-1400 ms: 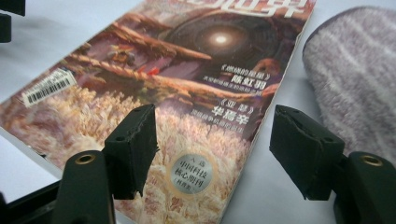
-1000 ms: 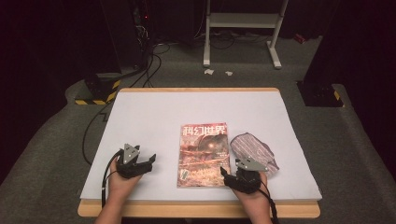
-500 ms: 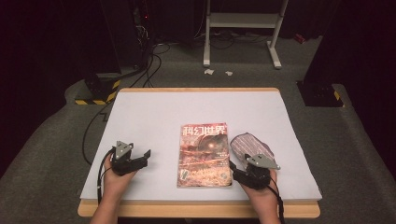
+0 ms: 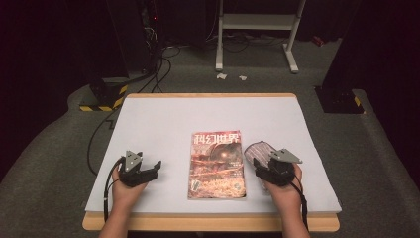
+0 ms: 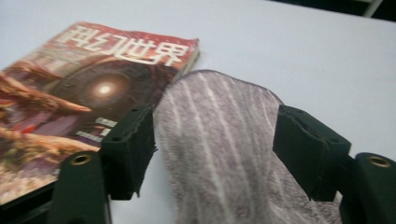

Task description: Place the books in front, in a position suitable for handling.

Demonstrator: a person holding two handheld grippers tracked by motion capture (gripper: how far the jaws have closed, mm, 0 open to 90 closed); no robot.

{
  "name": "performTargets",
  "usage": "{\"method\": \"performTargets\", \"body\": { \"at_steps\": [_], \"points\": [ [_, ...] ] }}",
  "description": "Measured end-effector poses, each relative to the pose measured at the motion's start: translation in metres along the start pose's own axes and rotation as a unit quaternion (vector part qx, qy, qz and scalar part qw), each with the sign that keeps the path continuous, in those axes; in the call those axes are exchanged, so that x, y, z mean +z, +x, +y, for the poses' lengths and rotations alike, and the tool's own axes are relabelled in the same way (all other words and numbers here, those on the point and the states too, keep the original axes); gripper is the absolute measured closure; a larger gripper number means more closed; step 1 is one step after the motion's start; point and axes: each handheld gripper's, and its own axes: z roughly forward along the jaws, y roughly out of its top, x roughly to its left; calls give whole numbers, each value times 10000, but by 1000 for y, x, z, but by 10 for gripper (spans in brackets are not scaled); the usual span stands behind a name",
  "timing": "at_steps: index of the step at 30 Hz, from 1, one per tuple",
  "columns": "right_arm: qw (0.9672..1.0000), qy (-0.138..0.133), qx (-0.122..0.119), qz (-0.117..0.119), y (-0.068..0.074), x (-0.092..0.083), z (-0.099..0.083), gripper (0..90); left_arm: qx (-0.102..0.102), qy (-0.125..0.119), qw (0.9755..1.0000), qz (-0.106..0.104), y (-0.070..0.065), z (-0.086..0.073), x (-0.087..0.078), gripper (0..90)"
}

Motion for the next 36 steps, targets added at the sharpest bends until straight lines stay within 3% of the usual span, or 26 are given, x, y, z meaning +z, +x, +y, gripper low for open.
{"method": "performTargets", "body": {
  "at_steps": [4,6,15,17,18,21,22,23,25,26,27,28,29,36],
  "points": [
    [9999,135,57,-46,-4,5,-6,259,119,-13,9999,-36,-2,0,-1,156],
    [9993,339,43,-132,-8,7,-15,232,155,-13,9999,-50,-2,0,0,156],
    [9972,713,225,-52,-18,17,-29,197,58,-79,9999,-88,-1,-1,-1,149],
    [9960,885,-51,-141,-14,21,-34,202,74,-80,9999,-95,-1,-2,-1,151],
    [9955,930,-36,-153,-14,21,-33,210,91,-84,9999,-92,-1,-2,-1,153],
    [9949,994,-47,-172,-13,21,-31,246,92,-122,9998,-99,-1,-2,-2,158],
    [9952,966,-44,-161,-12,20,-32,321,69,-153,9998,-110,0,-2,-3,159],
    [9952,966,-44,-161,-12,20,-32,321,44,-181,9998,-118,0,-2,-3,159],
    [9958,892,-171,-67,-12,18,-32,467,-28,-250,9996,-137,2,-3,-4,162],
    [9959,880,-192,-66,-11,17,-32,522,-33,-243,9996,-138,2,-3,-4,162],
    [9959,880,-192,-66,-11,17,-32,522,-33,-243,9996,-138,2,-3,-4,162],
    [9962,819,-269,-132,-10,16,-33,626,-26,-242,9996,-137,2,-3,-4,162],
    [9965,782,-251,-149,-11,16,-34,653,-7,-243,9996,-127,1,-3,-4,162],
    [9985,546,6,-24,-19,10,-33,677,-72,-210,9996,-178,3,-3,-3,167]
  ]
}}
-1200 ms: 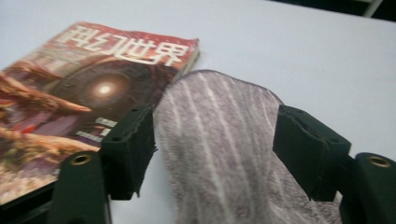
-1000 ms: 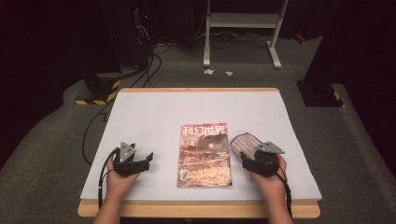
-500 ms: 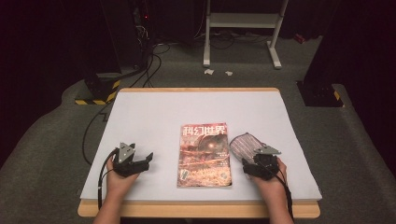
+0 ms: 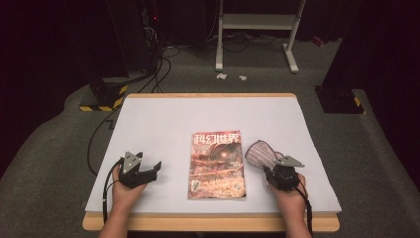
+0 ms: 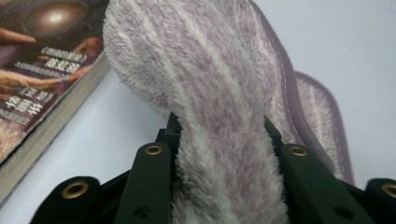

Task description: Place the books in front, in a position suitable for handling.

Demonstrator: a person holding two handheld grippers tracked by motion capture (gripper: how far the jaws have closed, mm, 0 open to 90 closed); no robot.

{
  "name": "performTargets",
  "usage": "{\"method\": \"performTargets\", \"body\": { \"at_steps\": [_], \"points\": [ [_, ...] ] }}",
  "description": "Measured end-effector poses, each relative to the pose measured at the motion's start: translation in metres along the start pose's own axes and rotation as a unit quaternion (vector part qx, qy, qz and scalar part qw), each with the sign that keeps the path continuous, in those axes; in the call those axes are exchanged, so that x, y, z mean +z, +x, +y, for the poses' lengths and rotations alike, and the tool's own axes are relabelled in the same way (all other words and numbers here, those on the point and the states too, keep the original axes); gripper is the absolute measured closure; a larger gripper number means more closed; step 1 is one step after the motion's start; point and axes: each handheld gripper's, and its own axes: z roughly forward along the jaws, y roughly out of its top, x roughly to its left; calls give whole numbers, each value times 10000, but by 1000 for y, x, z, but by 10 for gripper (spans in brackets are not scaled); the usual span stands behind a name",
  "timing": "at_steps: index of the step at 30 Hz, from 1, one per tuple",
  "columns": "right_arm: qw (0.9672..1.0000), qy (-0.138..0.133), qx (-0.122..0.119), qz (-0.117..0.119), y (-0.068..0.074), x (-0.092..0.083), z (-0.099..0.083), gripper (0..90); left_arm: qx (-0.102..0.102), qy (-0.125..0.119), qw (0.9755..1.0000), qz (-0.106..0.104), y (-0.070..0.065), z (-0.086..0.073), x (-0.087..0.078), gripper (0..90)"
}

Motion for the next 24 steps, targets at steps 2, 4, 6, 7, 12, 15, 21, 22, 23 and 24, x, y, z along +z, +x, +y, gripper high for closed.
{"method": "performTargets", "body": {
  "at_steps": [2,4,6,7,12,15,21,22,23,24],
  "points": [
    [9997,-233,30,87,1,-9,5,675,-46,20,10000,-14,1,0,0,168],
    [9990,-396,62,203,3,-17,9,672,-64,26,10000,-20,1,0,1,169],
    [9978,-564,109,320,6,-24,13,671,-64,24,10000,-22,1,0,1,169],
    [9974,-614,124,365,7,-27,15,671,-70,24,10000,-20,1,0,1,170],
    [9945,-830,30,634,23,-40,24,668,-56,26,10000,-21,1,0,0,174],
    [9929,-856,-8,826,32,-43,27,666,-54,23,10000,-28,1,0,0,175],
    [9904,-675,-323,1159,62,-34,27,662,-9,8,10000,-6,0,0,0,176],
    [9898,-611,-389,1224,67,-31,26,662,0,9,10000,-6,0,0,0,176],
    [9890,-410,-560,1307,78,-23,23,662,12,12,10000,2,0,0,0,178],
    [9887,-316,-592,1337,82,-19,22,661,20,13,10000,13,0,0,0,180]
  ]
}}
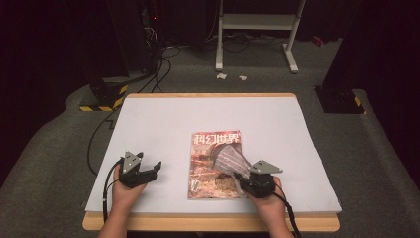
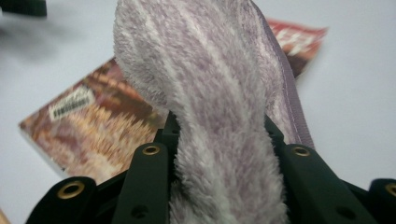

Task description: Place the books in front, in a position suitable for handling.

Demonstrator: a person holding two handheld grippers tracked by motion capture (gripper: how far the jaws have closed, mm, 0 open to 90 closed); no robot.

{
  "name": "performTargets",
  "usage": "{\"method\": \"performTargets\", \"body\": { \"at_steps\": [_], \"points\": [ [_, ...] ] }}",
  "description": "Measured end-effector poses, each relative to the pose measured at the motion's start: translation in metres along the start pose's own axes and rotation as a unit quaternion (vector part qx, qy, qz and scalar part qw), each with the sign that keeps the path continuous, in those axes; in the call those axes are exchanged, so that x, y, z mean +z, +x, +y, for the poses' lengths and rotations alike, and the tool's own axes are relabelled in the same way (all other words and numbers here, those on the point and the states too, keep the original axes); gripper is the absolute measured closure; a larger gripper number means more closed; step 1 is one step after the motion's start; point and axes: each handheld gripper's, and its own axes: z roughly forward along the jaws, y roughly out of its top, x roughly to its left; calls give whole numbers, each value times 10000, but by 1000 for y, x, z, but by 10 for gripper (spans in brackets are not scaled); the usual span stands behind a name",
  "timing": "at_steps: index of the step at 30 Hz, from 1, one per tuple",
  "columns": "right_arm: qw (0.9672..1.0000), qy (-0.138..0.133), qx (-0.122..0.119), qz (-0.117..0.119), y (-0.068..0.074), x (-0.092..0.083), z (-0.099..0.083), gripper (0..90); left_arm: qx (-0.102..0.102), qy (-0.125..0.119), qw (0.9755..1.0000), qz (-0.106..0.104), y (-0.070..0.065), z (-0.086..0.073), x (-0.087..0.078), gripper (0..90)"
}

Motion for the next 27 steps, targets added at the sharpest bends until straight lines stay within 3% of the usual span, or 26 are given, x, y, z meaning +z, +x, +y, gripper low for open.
{"method": "performTargets", "body": {
  "at_steps": [4,7,15,18,20,21,22,27],
  "points": [
    [9982,561,-208,48,12,23,-10,657,16,6,10000,6,0,0,0,184],
    [9978,569,-332,-36,20,25,-9,656,13,10,10000,4,0,0,0,185],
    [9960,602,-595,274,51,41,3,655,112,134,9998,-16,-2,1,2,187],
    [9928,644,-862,527,78,54,11,653,133,134,9998,-3,-2,1,2,187],
    [9921,657,-900,578,84,56,13,652,129,130,9998,-11,-2,1,2,187],
    [9897,661,-1069,688,100,62,16,652,119,129,9998,-16,-2,1,2,187],
    [9889,657,-1104,745,106,65,18,651,116,127,9998,-18,-2,1,2,186],
    [9869,624,-1217,857,118,69,19,650,128,122,9998,-2,-2,1,2,186]
  ]
}}
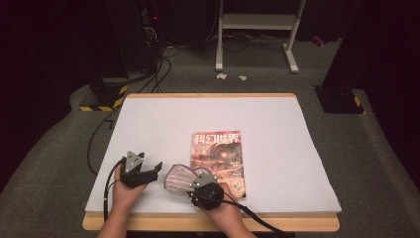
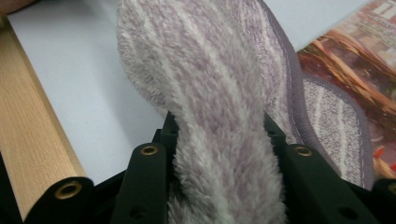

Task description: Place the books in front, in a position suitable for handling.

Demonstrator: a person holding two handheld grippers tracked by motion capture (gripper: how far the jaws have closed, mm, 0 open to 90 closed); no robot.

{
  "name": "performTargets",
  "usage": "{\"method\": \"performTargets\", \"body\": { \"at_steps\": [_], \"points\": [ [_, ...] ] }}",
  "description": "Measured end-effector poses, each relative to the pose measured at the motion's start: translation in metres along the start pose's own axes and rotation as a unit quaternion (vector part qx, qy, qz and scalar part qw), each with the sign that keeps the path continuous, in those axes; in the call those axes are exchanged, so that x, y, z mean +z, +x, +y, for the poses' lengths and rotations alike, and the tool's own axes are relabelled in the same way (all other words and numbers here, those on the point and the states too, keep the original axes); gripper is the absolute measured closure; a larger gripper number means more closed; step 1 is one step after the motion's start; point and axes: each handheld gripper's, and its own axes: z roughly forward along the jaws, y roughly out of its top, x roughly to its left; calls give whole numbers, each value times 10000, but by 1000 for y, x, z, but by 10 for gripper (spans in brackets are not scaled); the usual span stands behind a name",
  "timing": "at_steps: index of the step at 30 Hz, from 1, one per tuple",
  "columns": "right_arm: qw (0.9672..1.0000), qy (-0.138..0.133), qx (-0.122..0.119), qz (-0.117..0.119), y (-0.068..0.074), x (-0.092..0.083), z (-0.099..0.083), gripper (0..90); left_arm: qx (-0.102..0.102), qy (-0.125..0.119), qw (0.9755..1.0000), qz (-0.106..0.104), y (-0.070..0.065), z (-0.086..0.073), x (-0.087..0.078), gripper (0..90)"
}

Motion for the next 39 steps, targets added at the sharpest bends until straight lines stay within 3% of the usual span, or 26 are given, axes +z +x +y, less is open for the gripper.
{"method": "performTargets", "body": {
  "at_steps": [3,4,6,7,8,9,10,12,13,17,22,27,29,31,36,39],
  "points": [
    [10000,-11,56,0,-6,-4,-4,649,-1,-7,10000,-4,0,0,0,186],
    [9998,6,142,-144,-15,-11,-10,649,12,-12,10000,-3,1,0,0,186],
    [9996,0,212,-196,-20,-15,-15,650,5,-16,10000,-5,1,0,0,186],
    [9986,-10,377,-383,-33,-26,-26,650,2,-24,10000,0,0,0,-1,186],
    [9986,-10,377,-383,-33,-26,-26,650,2,-24,10000,0,0,0,-1,186],
    [9968,-15,571,-565,-47,-38,-38,650,11,-24,10000,7,0,0,-1,186],
    [9968,-15,571,-565,-47,-38,-38,650,11,-24,10000,7,0,0,-1,186],
    [9941,4,762,-774,-60,-50,-50,650,17,-22,10000,11,0,0,-1,186],
    [9909,-23,979,-918,-72,-61,-62,651,4,-22,10000,10,0,0,0,187],
    [9884,-21,1091,-1059,-79,-70,-70,652,-5,2,10000,11,0,0,0,187],
    [9887,56,973,-1143,-74,-65,-64,651,-10,11,10000,12,0,0,0,187],
    [9926,73,773,-937,-59,-48,-47,651,-9,12,10000,1,0,0,0,187],
    [9959,44,556,-708,-42,-33,-32,651,-2,8,10000,-7,0,0,0,188],
    [9967,32,488,-647,-38,-30,-29,651,3,6,10000,-10,0,0,0,188],
    [9998,0,63,-184,2,-3,-3,649,20,2,10000,-18,0,0,0,187],
    [9999,-3,-43,-142,10,0,0,650,2,-5,10000,-27,0,0,0,188]
  ]
}}
